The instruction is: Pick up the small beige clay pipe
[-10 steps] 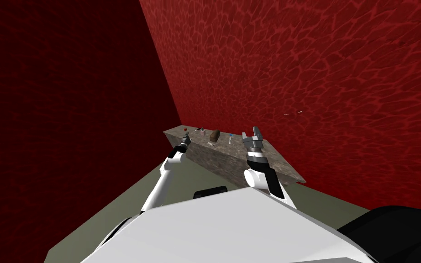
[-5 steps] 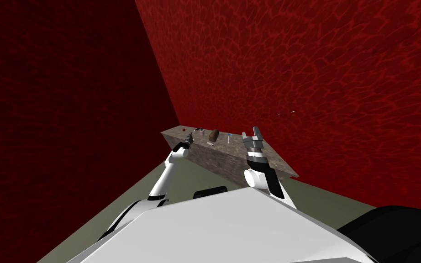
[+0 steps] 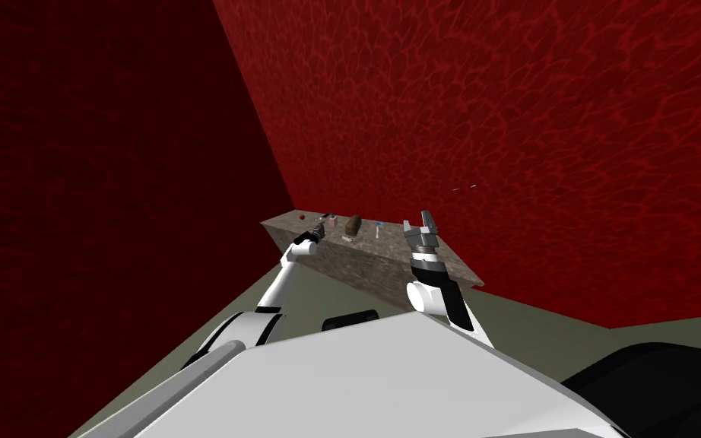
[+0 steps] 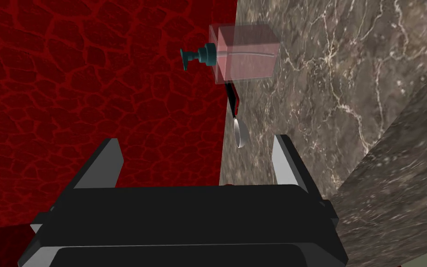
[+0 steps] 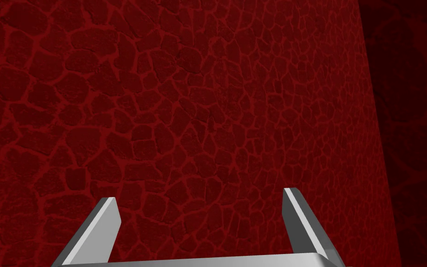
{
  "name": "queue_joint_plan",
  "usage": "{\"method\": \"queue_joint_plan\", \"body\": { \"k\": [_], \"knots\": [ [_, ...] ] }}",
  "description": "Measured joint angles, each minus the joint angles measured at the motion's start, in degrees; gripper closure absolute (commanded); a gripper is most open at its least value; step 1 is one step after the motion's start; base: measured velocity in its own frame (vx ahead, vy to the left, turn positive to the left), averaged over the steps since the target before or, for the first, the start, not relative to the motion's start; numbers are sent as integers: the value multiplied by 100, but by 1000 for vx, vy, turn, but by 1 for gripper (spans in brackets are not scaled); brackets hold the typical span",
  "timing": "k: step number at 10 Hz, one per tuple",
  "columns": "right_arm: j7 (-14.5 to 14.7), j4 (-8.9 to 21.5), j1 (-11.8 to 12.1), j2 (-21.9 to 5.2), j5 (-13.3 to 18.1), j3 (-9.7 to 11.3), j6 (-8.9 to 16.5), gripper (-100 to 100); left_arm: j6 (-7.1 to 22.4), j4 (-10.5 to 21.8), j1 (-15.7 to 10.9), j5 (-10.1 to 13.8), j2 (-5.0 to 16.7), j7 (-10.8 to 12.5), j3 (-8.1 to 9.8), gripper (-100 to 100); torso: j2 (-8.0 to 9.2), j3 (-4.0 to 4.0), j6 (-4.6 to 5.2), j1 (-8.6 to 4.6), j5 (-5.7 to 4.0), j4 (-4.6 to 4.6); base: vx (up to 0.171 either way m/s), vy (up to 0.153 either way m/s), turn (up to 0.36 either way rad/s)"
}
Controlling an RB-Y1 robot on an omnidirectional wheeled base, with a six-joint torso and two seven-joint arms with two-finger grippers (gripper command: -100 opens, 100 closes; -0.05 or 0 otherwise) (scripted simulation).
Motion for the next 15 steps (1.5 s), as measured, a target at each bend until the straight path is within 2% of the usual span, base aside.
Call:
{"method": "queue_joint_plan", "body": {
  "k": [2,7,12,15],
  "knots": [
    [0,0,0,0,0,0,0,0,314,336,-292,-3,-2,3,-21,-100,0,0,-1,-1,0,0,-1,9,-31],
    [0,0,0,0,0,0,0,0,882,1220,-874,83,82,-15,-93,-100,0,0,-2,-1,0,-1,1,8,-148],
    [0,0,0,0,0,0,0,0,1622,2083,-1535,83,160,4,-166,-100,-2,-1,1,-4,-1,0,4,8,-138],
    [0,0,0,0,0,0,0,0,2050,2479,-1794,105,237,7,-201,-100,-1,-1,-3,-3,-1,-1,5,3,-101]
  ]
}}
